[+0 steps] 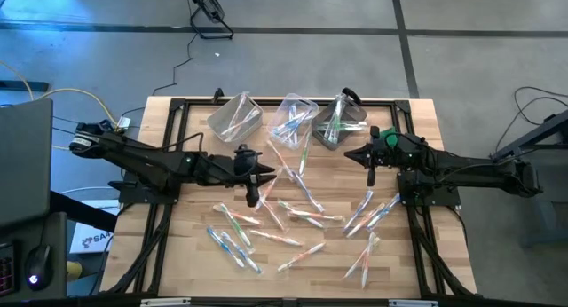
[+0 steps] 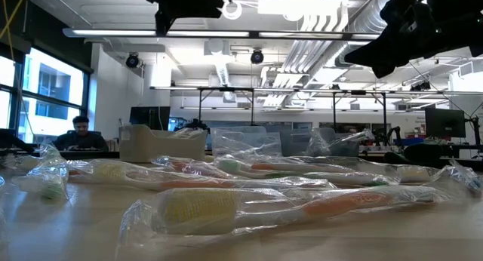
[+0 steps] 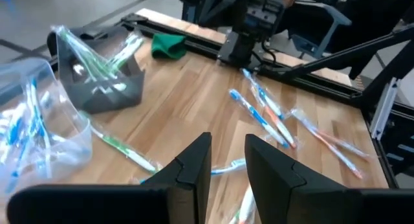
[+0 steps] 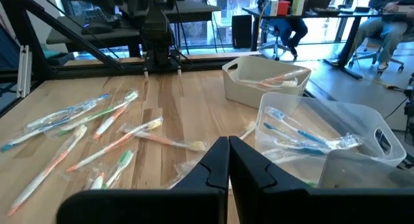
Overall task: Pick & Place Toothbrushes
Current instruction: Put the orange toothbrush into the white bin
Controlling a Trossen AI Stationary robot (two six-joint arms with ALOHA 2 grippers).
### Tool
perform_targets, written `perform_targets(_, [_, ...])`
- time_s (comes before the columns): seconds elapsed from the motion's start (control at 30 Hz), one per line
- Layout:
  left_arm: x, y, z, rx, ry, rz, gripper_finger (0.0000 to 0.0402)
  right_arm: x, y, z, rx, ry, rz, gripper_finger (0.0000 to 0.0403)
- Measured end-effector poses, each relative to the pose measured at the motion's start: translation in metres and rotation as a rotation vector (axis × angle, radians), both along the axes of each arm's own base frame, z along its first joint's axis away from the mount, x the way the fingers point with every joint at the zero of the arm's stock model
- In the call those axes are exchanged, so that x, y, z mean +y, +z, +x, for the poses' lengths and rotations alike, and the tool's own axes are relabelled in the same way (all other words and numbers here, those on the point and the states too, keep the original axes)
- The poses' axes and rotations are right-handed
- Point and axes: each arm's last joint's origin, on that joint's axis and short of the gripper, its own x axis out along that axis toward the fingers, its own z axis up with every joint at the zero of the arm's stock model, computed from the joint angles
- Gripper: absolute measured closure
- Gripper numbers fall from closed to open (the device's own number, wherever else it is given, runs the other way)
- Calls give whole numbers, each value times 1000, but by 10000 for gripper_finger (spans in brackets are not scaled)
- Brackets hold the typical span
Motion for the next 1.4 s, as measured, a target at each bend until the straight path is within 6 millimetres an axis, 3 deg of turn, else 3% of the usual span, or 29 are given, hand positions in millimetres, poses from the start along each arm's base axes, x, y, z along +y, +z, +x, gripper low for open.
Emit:
perform_targets(0.37, [-1,-12,9,32,20,-34,309,0,1,0,-11,3,-20,401])
perform_targets(1.4, [0,-12,8,33,74,-32,309,0,1,0,-9,4,-27,401])
